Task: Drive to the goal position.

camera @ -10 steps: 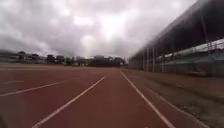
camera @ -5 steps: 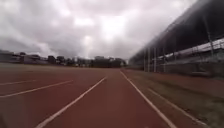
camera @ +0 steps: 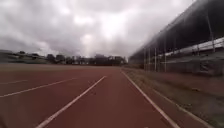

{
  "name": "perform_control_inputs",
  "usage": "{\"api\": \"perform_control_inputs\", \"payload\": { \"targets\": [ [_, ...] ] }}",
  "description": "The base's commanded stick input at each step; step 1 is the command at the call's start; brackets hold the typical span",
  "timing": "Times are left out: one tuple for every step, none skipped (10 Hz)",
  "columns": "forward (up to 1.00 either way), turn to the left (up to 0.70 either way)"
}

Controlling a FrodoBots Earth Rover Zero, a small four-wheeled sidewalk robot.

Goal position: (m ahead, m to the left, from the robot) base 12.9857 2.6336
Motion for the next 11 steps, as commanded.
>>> {"api": "perform_control_inputs", "payload": {
  "targets": [
    [0.7, 0.0],
    [0.7, 0.0],
    [0.7, 0.0],
    [0.7, 0.0],
    [0.7, 0.0],
    [0.7, 0.0],
    [0.7, 0.0],
    [0.7, 0.0],
    [0.7, 0.0],
    [0.7, 0.0],
    [0.7, 0.0]
  ]
}}
